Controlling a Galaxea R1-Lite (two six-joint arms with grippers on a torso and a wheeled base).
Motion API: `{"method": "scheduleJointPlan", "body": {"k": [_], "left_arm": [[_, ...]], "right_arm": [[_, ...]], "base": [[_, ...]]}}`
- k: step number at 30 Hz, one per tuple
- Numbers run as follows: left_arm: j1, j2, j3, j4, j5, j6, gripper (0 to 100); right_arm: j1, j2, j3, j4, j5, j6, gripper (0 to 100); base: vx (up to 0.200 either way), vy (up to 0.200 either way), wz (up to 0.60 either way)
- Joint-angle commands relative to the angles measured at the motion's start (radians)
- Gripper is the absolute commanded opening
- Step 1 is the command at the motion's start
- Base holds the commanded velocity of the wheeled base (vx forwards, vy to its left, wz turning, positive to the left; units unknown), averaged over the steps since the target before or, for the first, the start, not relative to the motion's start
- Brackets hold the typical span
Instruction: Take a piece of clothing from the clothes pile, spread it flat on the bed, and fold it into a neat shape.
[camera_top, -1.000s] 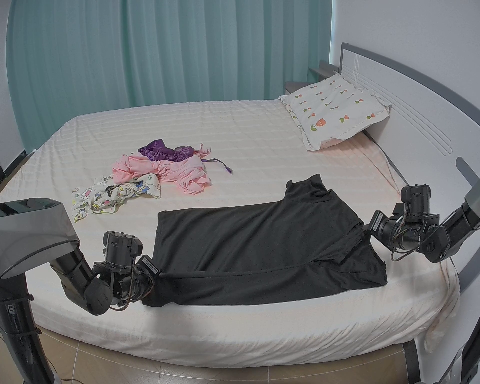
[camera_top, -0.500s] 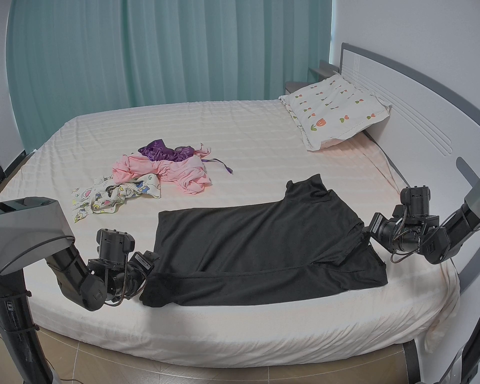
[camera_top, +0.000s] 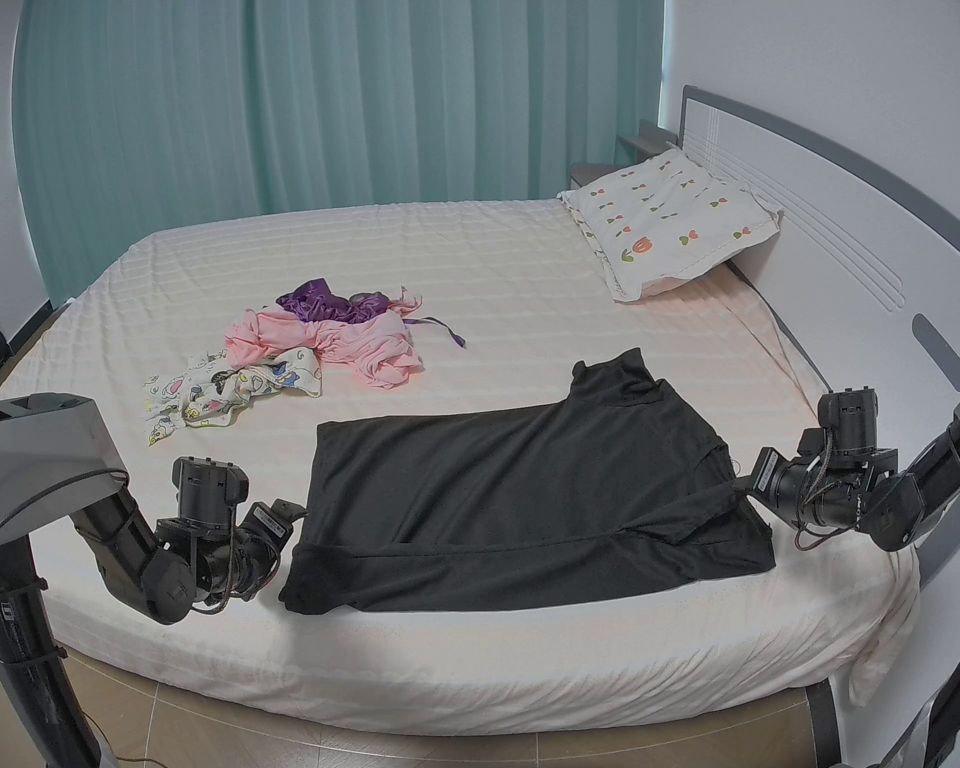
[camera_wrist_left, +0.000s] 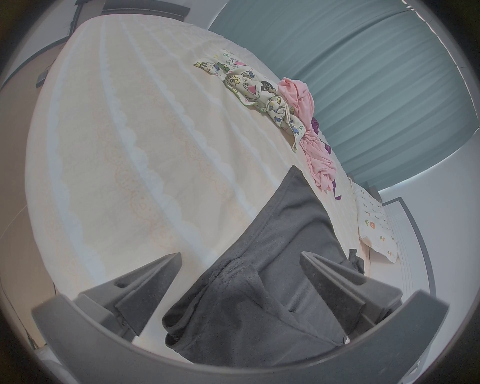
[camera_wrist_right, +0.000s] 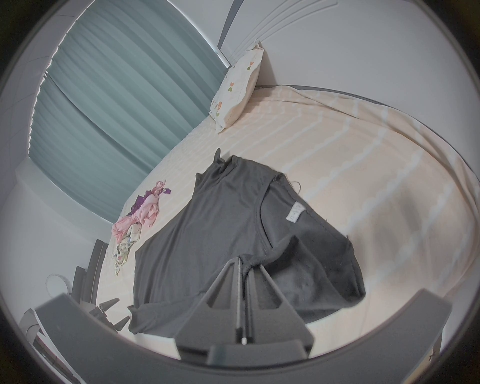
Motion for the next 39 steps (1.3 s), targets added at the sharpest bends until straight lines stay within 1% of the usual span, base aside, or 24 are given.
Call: {"method": "scheduleJointPlan", "body": {"k": [1, 8, 14, 15, 21, 25, 29, 31, 32, 33, 34, 37, 38, 39], "left_arm": [[0.0, -0.006, 0.014, -0.007, 0.0, 0.0, 100], [-0.008, -0.004, 0.056, -0.059, 0.0, 0.001, 100], [-0.011, -0.003, 0.059, -0.066, 0.0, 0.0, 100], [-0.011, 0.0, 0.059, -0.066, 0.0, 0.0, 100], [-0.011, 0.002, 0.059, -0.066, 0.0, 0.0, 100], [-0.015, 0.003, 0.063, -0.067, 0.0, 0.001, 100], [-0.029, 0.0, 0.068, -0.067, -0.002, 0.0, 100], [-0.043, 0.0, 0.071, -0.067, -0.002, 0.0, 100], [-0.043, 0.0, 0.071, -0.067, -0.002, 0.0, 100], [-0.048, -0.004, 0.071, -0.067, -0.002, 0.0, 100], [-0.048, -0.006, 0.071, -0.067, -0.002, -0.002, 100], [-0.048, -0.015, 0.068, -0.067, -0.002, 0.0, 100], [-0.043, -0.014, 0.057, -0.067, -0.002, 0.0, 100], [-0.043, -0.014, 0.057, -0.067, -0.002, 0.0, 100]], "right_arm": [[0.02, -0.062, 0.067, 0.003, 0.0, -0.005, 0], [0.031, -0.119, 0.135, 0.01, 0.0, -0.006, 0], [0.026, -0.145, 0.17, 0.01, -0.004, -0.008, 0], [0.026, -0.145, 0.176, 0.012, -0.004, -0.008, 100], [0.029, -0.122, 0.211, 0.043, -0.01, -0.02, 100], [-0.004, -0.107, 0.199, 0.033, 0.0, -0.025, 100], [-0.011, -0.1, 0.172, 0.033, 0.007, -0.015, 100], [-0.027, -0.077, 0.162, 0.03, 0.038, -0.014, 100], [-0.027, -0.077, 0.162, 0.03, 0.038, -0.014, 100], [-0.034, -0.057, 0.152, 0.029, 0.065, -0.011, 100], [-0.04, -0.051, 0.152, 0.029, 0.072, -0.011, 100], [-0.084, -0.016, 0.15, -0.003, 0.112, -0.011, 100], [-0.119, 0.021, 0.153, -0.053, 0.139, -0.011, 100], [-0.119, 0.021, 0.153, -0.053, 0.139, -0.011, 100]], "base": [[0.0, 0.0, 0.0], [0.0, 0.0, 0.0], [0.0, 0.0, 0.0], [0.0, 0.0, 0.0], [0.0, 0.0, 0.0], [0.0, 0.0, 0.0], [0.0, 0.0, 0.0], [0.0, 0.0, 0.0], [0.0, 0.0, 0.0], [0.0, 0.0, 0.0], [0.0, 0.0, 0.0], [0.0, 0.0, 0.0], [0.0, 0.0, 0.0], [0.0, 0.0, 0.0]]}}
